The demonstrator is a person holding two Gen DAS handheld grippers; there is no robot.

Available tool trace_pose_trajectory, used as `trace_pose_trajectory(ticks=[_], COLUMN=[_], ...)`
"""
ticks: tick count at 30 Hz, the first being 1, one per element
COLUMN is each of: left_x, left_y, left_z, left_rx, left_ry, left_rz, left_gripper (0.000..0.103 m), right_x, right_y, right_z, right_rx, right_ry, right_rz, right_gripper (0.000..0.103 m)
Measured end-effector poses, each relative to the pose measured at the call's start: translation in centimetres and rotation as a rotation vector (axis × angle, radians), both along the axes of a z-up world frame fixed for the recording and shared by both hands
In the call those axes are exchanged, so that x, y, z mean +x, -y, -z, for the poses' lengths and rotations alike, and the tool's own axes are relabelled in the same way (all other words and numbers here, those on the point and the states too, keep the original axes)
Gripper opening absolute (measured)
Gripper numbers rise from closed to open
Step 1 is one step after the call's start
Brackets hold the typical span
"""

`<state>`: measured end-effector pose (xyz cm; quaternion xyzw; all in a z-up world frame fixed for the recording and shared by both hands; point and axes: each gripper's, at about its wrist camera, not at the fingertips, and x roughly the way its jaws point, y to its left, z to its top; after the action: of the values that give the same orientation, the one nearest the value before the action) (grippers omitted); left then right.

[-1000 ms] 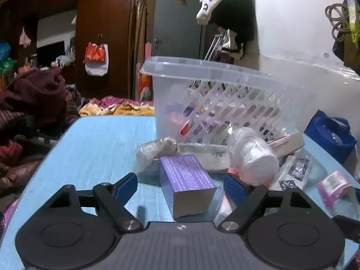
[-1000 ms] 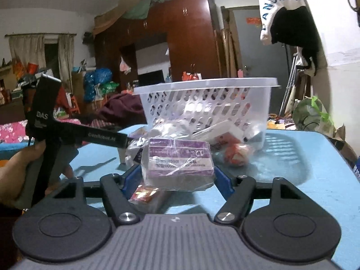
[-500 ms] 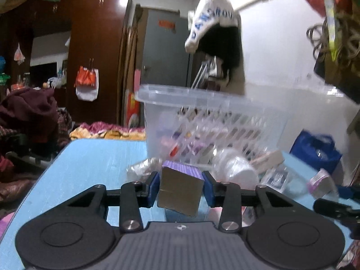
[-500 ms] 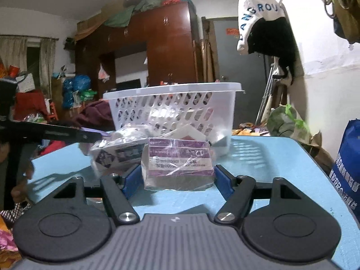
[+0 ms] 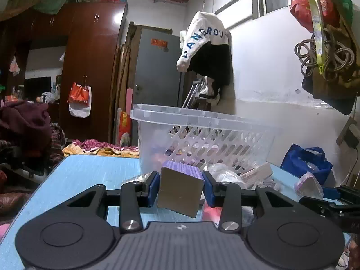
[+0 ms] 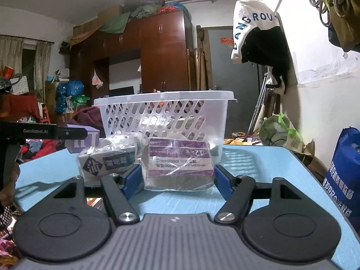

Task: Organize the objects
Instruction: 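Carry both boxes over the basket and open both grippers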

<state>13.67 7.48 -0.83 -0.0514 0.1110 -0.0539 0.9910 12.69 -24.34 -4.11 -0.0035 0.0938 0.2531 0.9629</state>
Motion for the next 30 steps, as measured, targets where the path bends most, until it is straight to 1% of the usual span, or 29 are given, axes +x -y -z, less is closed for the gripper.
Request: trace_pose_trajectory(ticks=[7,10,14,17,18,20,22,25,27,28,29,30], left_x=[-0.6,-1.0,-1.3,-1.7,-1.7,-1.2,0.5,5.0,8.4,9.6,11.0,12.2], left_y=[-0.3,-0.3,-0.6,-0.9,-1.0,-1.1,-1.1,-1.0,-0.5,-0.2,0.3,0.7], left_z=[0.1,0.2,0.2,-0.4,-1.1,-3.6,-6.7,-10.7,-12.1,-12.2,-12.3,-12.0], left_rx=[-0.008,-0.009,-0.030,-0.051,-0.057,-0.055,-0.061,-0.092,-0.079,-0.073,-0.049,-0.018], left_ry=[0.041,0.068,0.097,0.122,0.133,0.170,0.175,0.115,0.046,0.021,-0.005,-0.024], left_rz=[0.008,0.016,0.014,-0.006,0.003,0.020,0.035,0.076,0.071,0.068,0.071,0.073], left_gripper=[0.045,0.045,0.045,0.045,0.045,0.045,0.045,0.045,0.045,0.046,0.051,0.064], right_x=[0.2,0.1,0.0,-0.1,0.1,0.7,2.4,6.4,9.4,10.7,12.2,13.2], right_y=[0.7,0.4,-0.1,-0.3,-0.4,-0.9,-1.7,-3.4,-4.8,-5.3,-5.9,-6.4], right_z=[-0.2,0.0,-0.5,-1.6,-2.6,-4.8,-7.8,-11.7,-13.2,-13.5,-13.7,-13.6], right_rx=[0.027,0.005,-0.007,-0.007,-0.008,-0.005,0.009,0.006,-0.036,-0.053,-0.079,-0.100], right_ry=[-0.008,0.033,0.054,0.087,0.106,0.140,0.161,0.134,0.097,0.080,0.058,0.042], right_rz=[-0.004,-0.021,-0.017,-0.024,-0.026,-0.037,-0.059,-0.100,-0.075,-0.061,-0.044,-0.030], right_gripper=[0.072,0.071,0.071,0.071,0.071,0.071,0.071,0.071,0.072,0.072,0.073,0.074])
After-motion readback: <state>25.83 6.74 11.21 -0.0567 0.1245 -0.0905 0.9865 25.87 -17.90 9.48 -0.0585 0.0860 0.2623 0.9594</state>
